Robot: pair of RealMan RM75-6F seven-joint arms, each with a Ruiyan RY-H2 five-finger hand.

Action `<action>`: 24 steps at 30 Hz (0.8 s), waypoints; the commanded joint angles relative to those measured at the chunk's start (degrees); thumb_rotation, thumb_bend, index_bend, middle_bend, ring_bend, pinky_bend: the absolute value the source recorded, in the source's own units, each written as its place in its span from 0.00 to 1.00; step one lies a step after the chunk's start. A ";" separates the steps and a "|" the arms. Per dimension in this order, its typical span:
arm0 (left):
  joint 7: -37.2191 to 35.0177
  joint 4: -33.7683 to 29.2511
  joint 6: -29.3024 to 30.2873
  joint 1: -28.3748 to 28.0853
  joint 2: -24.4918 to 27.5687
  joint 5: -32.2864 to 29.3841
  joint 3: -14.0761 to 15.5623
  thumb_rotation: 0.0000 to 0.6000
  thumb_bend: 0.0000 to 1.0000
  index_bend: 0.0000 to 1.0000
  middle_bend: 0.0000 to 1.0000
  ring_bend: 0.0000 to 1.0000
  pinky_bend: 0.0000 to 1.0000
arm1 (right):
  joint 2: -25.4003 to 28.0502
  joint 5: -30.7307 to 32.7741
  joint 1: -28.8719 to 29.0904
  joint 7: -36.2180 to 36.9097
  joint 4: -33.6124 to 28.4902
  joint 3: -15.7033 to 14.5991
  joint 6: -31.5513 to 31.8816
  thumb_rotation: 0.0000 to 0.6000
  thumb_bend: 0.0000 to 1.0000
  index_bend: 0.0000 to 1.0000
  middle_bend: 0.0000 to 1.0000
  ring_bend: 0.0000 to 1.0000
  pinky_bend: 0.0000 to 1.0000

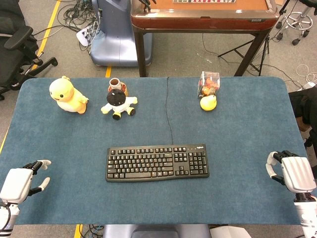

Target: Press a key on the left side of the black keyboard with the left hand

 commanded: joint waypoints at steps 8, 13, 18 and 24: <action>0.78 -0.58 -0.79 -0.25 0.38 -0.04 0.39 1.00 0.27 0.39 0.44 0.52 0.76 | -0.43 0.66 0.21 -1.57 0.13 0.19 -0.41 1.00 0.52 0.67 0.60 0.49 0.64; 0.97 -2.97 0.23 -0.06 0.99 2.01 1.26 1.00 0.27 0.43 0.44 0.52 0.76 | -0.80 0.31 0.72 -2.17 0.09 -0.41 -1.71 1.00 0.52 0.67 0.60 0.49 0.65; 0.77 -4.05 -0.23 -1.34 0.21 4.51 1.59 1.00 0.27 0.41 0.52 0.53 0.76 | -0.90 -0.13 0.41 -2.92 -0.31 -0.50 -0.81 1.00 0.52 0.67 0.60 0.49 0.65; 3.00 -5.45 -4.81 -5.49 -0.93 8.41 2.19 1.00 0.27 0.35 0.62 0.60 0.80 | -0.66 0.06 -0.09 -2.86 -0.53 -0.35 0.12 1.00 0.52 0.67 0.60 0.49 0.65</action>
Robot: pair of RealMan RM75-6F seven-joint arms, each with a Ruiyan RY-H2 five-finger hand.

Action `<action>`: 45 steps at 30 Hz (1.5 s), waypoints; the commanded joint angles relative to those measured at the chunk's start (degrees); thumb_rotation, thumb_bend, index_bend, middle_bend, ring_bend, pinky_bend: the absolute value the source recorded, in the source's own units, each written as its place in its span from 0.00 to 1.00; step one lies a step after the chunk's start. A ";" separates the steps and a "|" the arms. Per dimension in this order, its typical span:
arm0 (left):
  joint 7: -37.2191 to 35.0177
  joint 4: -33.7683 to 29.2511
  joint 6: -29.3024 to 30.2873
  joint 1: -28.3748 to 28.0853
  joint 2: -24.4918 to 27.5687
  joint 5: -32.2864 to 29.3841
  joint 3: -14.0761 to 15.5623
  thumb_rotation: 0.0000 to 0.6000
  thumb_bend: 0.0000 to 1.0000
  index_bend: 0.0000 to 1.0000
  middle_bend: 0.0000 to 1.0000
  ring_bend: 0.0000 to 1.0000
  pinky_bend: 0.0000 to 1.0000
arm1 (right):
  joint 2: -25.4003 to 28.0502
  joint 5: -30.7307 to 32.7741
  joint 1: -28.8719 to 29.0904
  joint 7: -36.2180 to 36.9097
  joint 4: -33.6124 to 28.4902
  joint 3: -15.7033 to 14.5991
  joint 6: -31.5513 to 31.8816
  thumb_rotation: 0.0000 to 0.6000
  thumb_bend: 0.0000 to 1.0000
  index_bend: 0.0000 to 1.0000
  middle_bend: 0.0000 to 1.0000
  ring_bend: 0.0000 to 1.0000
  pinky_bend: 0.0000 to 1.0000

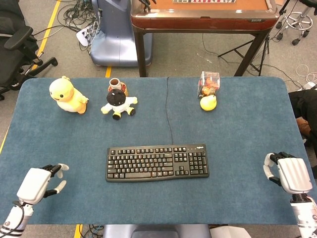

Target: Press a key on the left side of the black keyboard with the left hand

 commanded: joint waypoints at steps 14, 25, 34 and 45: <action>12.45 -10.70 -22.76 -12.99 0.70 -5.18 -1.14 1.00 0.50 0.13 0.86 0.82 1.00 | 0.62 0.29 -1.08 0.38 -0.34 0.15 1.57 1.00 0.52 0.67 0.60 0.49 0.65; 23.11 -13.96 -30.92 -17.30 -0.41 -15.69 -1.99 1.00 0.54 0.09 0.87 0.83 1.00 | 0.82 0.33 -1.11 0.66 -0.36 0.27 1.51 1.00 0.52 0.67 0.60 0.49 0.65; 27.05 -14.24 -31.88 -19.02 -1.31 -20.72 -1.88 1.00 0.56 0.09 0.88 0.84 1.00 | 0.80 0.30 -1.02 0.67 -0.38 0.25 1.23 1.00 0.52 0.67 0.60 0.49 0.65; 26.84 -16.41 -32.02 -20.96 -2.16 -22.05 -1.65 1.00 0.56 0.10 0.88 0.84 1.00 | 0.78 0.39 -0.96 0.61 -0.36 0.27 1.00 1.00 0.52 0.67 0.60 0.49 0.65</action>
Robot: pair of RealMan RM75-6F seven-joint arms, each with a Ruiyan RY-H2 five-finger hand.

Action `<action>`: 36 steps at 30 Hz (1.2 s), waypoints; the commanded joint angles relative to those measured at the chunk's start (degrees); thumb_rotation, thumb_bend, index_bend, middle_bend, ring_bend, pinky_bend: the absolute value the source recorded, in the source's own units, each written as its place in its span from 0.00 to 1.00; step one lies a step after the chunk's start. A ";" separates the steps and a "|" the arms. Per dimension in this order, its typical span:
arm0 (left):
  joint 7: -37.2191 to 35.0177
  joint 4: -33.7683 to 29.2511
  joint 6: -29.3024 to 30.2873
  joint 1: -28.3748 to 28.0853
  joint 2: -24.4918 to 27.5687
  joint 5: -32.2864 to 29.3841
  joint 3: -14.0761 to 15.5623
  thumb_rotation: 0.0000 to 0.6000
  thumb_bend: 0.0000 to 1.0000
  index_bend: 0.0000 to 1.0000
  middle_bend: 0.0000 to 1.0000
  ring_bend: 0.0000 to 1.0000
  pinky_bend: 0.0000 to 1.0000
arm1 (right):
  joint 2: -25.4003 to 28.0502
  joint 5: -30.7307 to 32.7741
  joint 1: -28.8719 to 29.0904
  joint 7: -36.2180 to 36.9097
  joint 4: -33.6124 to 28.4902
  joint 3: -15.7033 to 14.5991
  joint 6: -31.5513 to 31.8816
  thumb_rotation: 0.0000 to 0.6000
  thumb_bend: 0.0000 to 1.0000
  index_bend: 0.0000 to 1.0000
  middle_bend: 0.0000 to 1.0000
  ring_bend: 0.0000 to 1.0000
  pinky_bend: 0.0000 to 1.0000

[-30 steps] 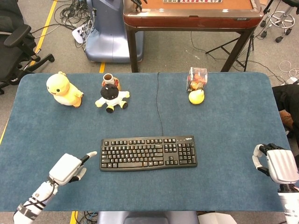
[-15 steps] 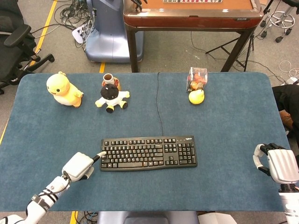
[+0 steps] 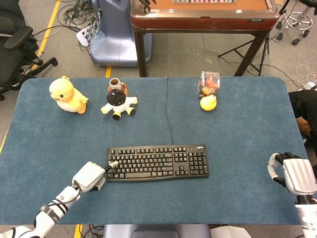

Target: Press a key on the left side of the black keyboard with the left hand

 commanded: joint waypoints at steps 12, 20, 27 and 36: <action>1.50 -2.92 -1.54 -2.57 -0.32 -2.20 1.33 1.00 0.57 0.11 0.88 0.84 1.00 | 0.21 -0.01 -0.08 0.27 -0.06 0.03 0.06 1.00 0.52 0.67 0.60 0.49 0.65; 3.54 -2.73 -1.55 -3.71 -1.40 -3.91 2.27 1.00 0.57 0.11 0.88 0.84 1.00 | 0.19 0.05 -0.01 0.18 -0.08 0.02 -0.15 1.00 0.52 0.67 0.60 0.49 0.65; 4.67 -1.99 -1.29 -4.30 -2.25 -5.46 3.13 1.00 0.57 0.11 0.88 0.84 1.00 | 0.28 0.12 -0.04 0.33 -0.08 0.08 -0.10 1.00 0.52 0.67 0.60 0.49 0.65; 4.42 -1.70 -0.65 -4.49 -2.12 -5.58 4.23 1.00 0.57 0.12 0.88 0.84 1.00 | 0.13 0.18 0.12 0.18 0.03 0.01 -0.52 1.00 0.52 0.67 0.60 0.49 0.65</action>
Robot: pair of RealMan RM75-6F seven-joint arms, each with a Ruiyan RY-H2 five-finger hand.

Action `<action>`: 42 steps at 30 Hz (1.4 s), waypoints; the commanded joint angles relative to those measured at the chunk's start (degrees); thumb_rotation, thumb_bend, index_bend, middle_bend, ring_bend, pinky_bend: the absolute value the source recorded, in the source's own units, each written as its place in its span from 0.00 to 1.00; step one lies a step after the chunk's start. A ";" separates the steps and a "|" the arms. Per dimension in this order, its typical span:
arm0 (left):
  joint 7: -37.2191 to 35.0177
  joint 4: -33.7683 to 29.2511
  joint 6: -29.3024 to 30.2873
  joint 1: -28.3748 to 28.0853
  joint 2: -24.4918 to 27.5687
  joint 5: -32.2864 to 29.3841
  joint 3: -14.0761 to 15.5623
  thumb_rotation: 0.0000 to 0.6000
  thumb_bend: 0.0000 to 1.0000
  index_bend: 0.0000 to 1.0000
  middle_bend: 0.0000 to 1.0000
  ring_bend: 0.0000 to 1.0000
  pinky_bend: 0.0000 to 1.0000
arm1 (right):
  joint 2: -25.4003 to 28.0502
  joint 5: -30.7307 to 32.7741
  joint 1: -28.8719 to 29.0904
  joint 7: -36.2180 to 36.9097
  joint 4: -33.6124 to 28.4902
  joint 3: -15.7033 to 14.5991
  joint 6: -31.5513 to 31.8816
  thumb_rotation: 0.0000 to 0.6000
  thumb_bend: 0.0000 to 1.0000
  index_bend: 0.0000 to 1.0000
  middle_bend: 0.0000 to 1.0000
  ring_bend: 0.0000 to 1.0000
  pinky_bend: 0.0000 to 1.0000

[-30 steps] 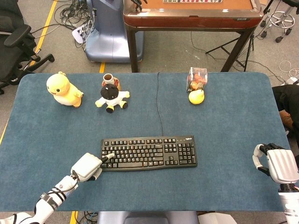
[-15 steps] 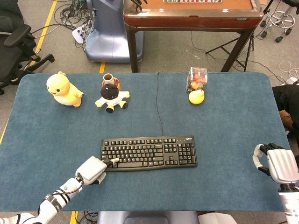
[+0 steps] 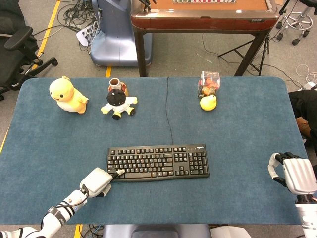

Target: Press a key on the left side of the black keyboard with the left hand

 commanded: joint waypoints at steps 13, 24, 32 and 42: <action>0.80 0.44 0.21 -0.94 -0.64 -1.29 0.86 1.00 0.57 0.13 0.88 0.84 1.00 | 0.07 0.08 0.02 -0.10 -0.08 -0.05 -0.16 1.00 0.52 0.67 0.60 0.49 0.65; 0.24 -0.58 1.27 -1.20 -0.43 -0.75 1.06 1.00 0.57 0.13 0.88 0.84 1.00 | 0.01 0.09 0.04 -0.13 0.01 -0.04 -0.18 1.00 0.52 0.67 0.60 0.49 0.65; -1.49 -2.50 3.78 -0.10 1.27 2.08 1.49 1.00 0.57 0.13 0.88 0.84 1.00 | -0.05 0.05 0.05 -0.25 -0.01 -0.08 -0.19 1.00 0.52 0.67 0.60 0.49 0.65; -4.09 0.13 16.91 7.56 1.71 14.18 4.47 1.00 0.56 0.16 0.79 0.76 0.98 | 0.09 0.00 0.10 0.05 -0.15 -0.24 -0.49 1.00 0.52 0.67 0.60 0.49 0.65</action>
